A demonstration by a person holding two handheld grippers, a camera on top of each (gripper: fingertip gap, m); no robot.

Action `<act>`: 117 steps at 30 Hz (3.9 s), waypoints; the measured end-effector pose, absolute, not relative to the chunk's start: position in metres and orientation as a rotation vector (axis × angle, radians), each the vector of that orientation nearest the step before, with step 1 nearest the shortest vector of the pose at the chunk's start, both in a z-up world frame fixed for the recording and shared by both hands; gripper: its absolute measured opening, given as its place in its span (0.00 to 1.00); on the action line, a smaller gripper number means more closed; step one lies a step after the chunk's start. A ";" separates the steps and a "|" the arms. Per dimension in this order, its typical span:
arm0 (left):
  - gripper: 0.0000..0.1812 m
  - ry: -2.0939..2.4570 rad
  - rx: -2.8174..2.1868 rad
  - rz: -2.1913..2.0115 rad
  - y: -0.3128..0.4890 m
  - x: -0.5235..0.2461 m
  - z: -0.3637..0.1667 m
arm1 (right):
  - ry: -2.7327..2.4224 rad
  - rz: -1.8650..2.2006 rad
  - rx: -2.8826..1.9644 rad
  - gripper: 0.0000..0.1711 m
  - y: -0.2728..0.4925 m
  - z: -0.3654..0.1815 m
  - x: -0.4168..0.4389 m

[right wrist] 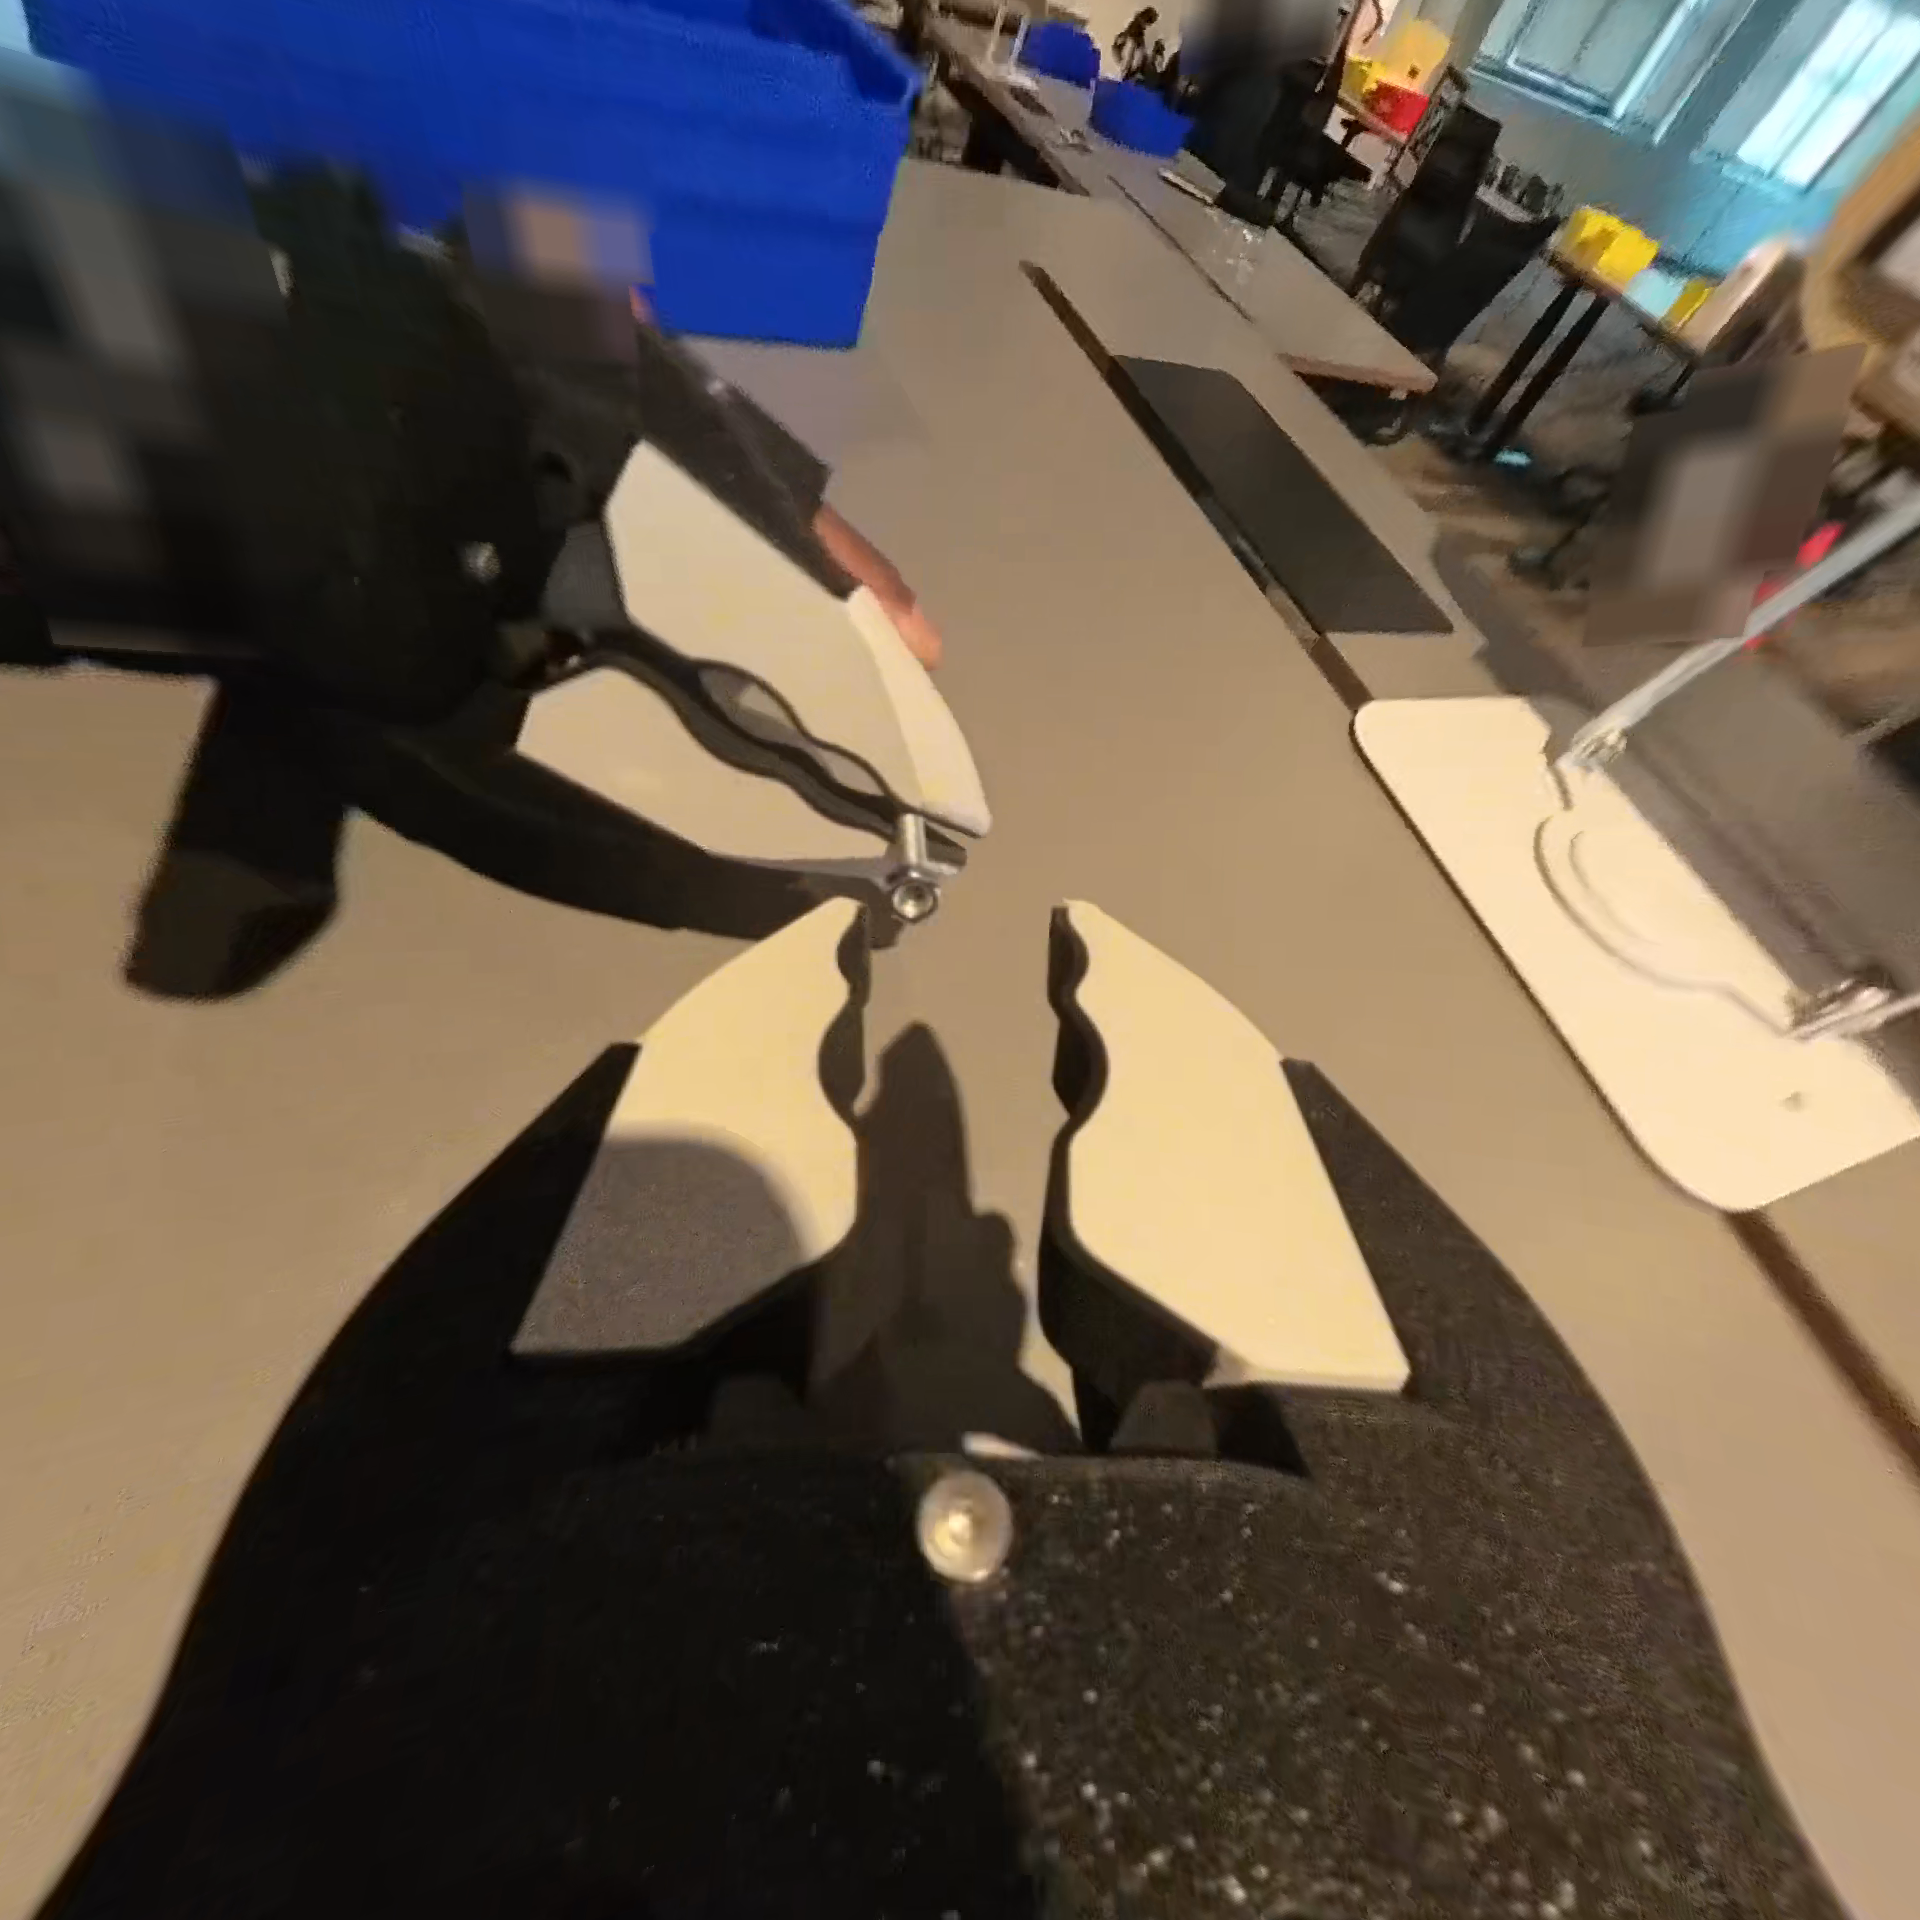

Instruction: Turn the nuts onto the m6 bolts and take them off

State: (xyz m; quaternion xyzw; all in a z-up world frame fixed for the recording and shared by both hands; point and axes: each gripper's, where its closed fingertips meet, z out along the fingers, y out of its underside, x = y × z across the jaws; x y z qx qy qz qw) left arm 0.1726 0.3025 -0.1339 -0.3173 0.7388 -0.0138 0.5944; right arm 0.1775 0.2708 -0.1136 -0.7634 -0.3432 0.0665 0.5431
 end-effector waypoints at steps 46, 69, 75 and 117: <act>0.03 1.667 -0.753 0.067 0.312 0.171 -0.127 | -0.223 0.954 -1.944 0.29 0.279 -0.119 0.163; 0.03 1.673 -0.752 0.069 0.309 0.173 -0.127 | -0.056 1.068 -1.912 0.07 0.278 -0.114 0.162; 0.03 1.667 -0.802 0.004 0.314 0.169 -0.127 | -0.425 0.653 -1.923 0.34 0.279 -0.113 0.172; 0.03 1.704 -0.735 0.088 0.311 0.170 -0.131 | -0.248 0.684 -2.063 0.06 0.277 -0.126 0.160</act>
